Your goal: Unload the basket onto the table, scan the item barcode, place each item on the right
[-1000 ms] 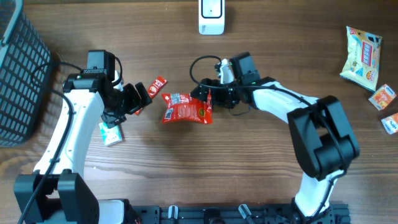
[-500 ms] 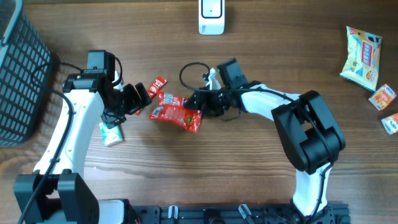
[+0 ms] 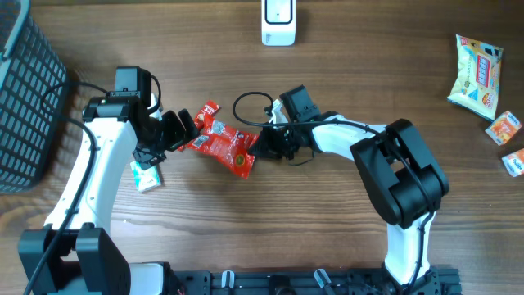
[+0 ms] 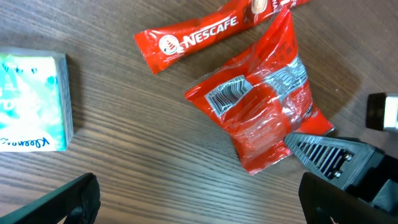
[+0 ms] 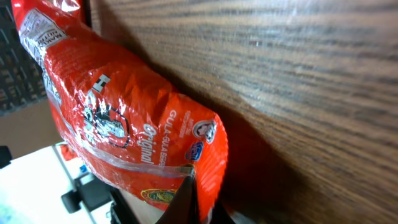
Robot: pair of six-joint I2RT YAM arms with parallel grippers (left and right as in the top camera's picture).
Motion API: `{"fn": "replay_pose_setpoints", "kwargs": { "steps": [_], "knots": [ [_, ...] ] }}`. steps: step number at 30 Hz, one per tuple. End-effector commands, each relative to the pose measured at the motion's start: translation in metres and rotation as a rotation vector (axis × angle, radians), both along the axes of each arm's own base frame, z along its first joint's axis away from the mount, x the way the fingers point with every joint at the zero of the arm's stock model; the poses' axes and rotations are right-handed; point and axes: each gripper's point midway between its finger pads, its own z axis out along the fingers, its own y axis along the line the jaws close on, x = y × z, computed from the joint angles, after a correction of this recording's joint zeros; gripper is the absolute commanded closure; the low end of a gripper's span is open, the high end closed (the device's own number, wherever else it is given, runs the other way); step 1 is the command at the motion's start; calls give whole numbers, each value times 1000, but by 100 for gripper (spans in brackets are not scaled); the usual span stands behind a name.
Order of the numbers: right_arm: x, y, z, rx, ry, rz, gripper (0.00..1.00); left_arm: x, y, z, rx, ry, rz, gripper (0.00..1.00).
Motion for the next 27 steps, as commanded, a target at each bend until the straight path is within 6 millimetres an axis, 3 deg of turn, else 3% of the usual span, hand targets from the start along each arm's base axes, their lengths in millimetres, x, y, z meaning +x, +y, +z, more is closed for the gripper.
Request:
{"fn": "replay_pose_setpoints", "kwargs": {
  "steps": [1, 3, 5, 9, 12, 14, 17, 21, 24, 27],
  "knots": [
    [45, -30, 13, -164, -185, -105, 96, -5, 0, -2, -9, 15, -15, 0],
    [61, -41, 35, -207, -270, -131, 96, -6, 0, -2, -9, 18, -15, 0],
    [94, -73, 102, -348, -505, -206, 96, -6, 0, -2, -9, 18, -14, 0],
    [118, -100, 182, -472, -751, -251, 96, -6, 0, -2, -9, 17, -15, 0],
    [128, -104, 215, -501, -846, -248, 96, -5, 0, -2, -9, 14, -15, 0],
    [129, -104, 224, -506, -859, -239, 96, -5, 0, -2, -9, 14, -15, 0],
    [121, -99, 215, -483, -812, -204, 94, -6, 0, -2, -10, 18, -15, 0],
    [104, -79, 198, -378, -711, -122, 53, -4, 0, -2, -11, 10, -15, 0],
    [97, -69, 193, -324, -671, -89, 5, 0, -13, -3, -88, -13, -27, 0],
    [100, -76, 192, -314, -626, -148, 0, -2, -36, -6, -228, 8, -47, 0]
  ]
}}
